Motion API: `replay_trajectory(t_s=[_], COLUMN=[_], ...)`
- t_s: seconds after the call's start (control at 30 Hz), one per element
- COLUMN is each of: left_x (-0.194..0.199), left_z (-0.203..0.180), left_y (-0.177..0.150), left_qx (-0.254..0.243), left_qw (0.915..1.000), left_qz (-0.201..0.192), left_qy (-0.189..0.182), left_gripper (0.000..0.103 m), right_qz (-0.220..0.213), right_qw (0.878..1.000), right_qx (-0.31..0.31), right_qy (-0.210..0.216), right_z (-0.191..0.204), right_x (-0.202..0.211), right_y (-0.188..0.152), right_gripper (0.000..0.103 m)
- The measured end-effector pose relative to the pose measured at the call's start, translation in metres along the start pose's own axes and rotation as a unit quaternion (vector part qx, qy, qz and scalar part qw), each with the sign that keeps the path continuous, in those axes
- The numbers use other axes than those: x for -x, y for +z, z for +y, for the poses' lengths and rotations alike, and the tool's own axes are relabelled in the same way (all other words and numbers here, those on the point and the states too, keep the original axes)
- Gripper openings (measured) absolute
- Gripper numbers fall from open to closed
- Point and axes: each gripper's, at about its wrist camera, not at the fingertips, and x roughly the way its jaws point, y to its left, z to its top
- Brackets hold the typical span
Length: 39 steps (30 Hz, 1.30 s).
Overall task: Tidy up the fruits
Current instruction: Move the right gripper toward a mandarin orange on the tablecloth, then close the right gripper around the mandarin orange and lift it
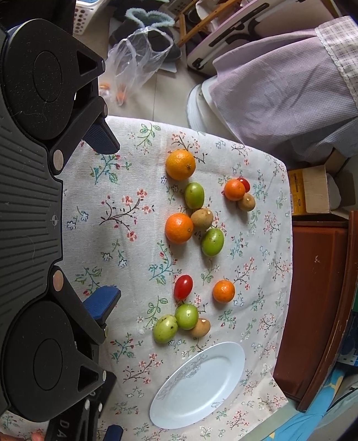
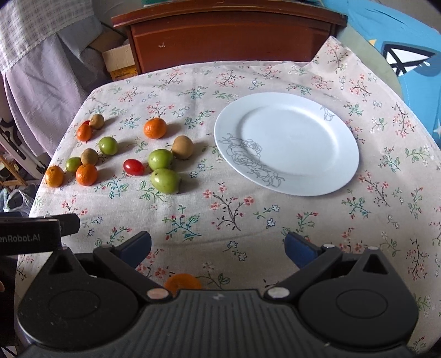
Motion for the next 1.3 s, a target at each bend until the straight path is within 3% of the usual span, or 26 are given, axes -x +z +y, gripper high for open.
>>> replay_trajectory(t_s=[0.4,0.63,0.83,1.03,1.3], left_x=[0.011,0.010,0.012,0.012,0.007], left_z=[0.003,0.032,0.056,0.064,0.067], left_y=[-0.014,-0.023,-0.021,-0.019,-0.011], left_qx=[-0.003,0.033,0.077,0.090,0.090], left_qw=[0.9999,0.9994,0.9969,0.9956,0.9949], left_qz=[-0.004,0.001,-0.012,-0.024,-0.041], left_qy=[-0.014,-0.007,-0.006,0.008,0.023], left_gripper=[0.103,0.103,0.103,0.103,0.102], right_qz=[-0.019,-0.081,-0.039,-0.006,-0.020], right_qw=[0.999,0.996,0.999,0.999,0.999], right_qx=[-0.020,-0.015,-0.029,-0.043,-0.032], right_qy=[-0.043,-0.031,0.002,0.030,0.034], right_z=[-0.022,-0.023,-0.021,-0.014,-0.009], right_x=[0.023,0.043,0.037,0.032,0.034], right_y=[-0.022,-0.035,-0.047,-0.056,-0.058], right_gripper=[0.102,0.102,0.102,0.102,0.102])
